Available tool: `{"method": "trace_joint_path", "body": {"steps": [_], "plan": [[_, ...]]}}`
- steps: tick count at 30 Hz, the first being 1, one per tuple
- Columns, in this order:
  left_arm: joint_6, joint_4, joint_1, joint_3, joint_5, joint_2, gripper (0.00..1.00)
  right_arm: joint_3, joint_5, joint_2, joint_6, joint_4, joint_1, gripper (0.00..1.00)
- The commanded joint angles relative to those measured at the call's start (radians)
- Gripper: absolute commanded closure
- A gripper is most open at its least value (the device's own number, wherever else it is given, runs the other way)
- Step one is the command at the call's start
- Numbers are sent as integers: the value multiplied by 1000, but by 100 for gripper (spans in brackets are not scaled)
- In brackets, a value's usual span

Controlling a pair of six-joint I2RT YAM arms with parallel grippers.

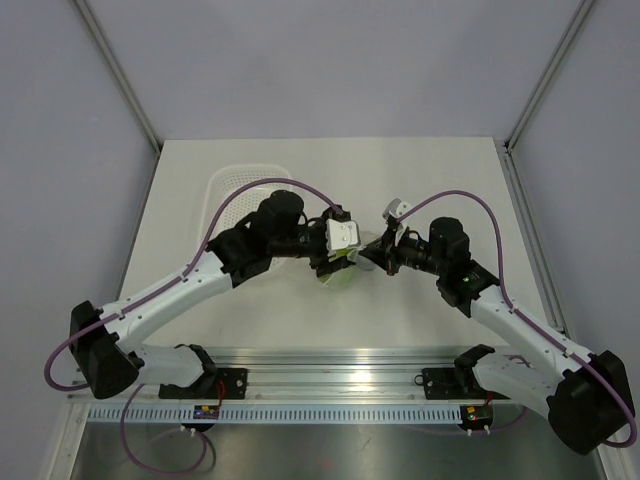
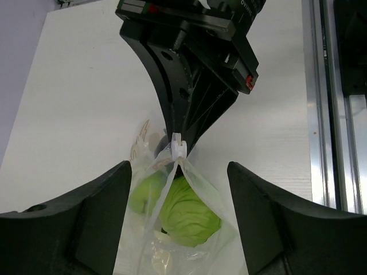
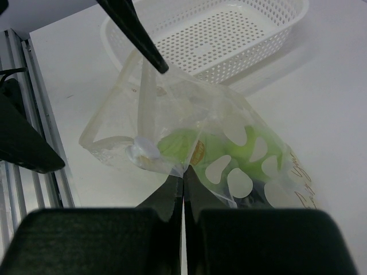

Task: Place the food in the zip-top bag and seal the zipper
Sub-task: Zip the zipper food storage bag at the center of the board.

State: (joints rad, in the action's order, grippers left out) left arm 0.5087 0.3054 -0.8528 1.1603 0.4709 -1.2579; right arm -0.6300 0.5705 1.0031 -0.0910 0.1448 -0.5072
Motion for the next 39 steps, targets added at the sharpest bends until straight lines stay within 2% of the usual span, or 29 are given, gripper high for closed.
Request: {"method": "trace_joint_path", "body": {"steps": [1, 13, 19, 26, 29, 32, 39], "plan": [[16, -54, -14, 23, -35, -28, 30, -51, 34, -3, -1, 32, 12, 100], [-41, -147, -46, -16, -87, -61, 41, -56, 39, 2, 8, 22, 13, 100], [-38, -118, -46, -10, -66, -81, 53, -60, 37, 2, 13, 19, 16, 100], [-44, -114, -46, -25, -57, -87, 55, -59, 38, 6, 17, 18, 16, 100], [-48, -129, -46, -33, -58, -84, 61, -59, 40, 6, 17, 18, 15, 100], [-55, -129, -46, -27, -63, -92, 72, -60, 46, 12, 19, 13, 15, 100], [-76, -135, -46, -19, -55, -100, 69, -65, 57, 15, 14, -2, 15, 100]]}}
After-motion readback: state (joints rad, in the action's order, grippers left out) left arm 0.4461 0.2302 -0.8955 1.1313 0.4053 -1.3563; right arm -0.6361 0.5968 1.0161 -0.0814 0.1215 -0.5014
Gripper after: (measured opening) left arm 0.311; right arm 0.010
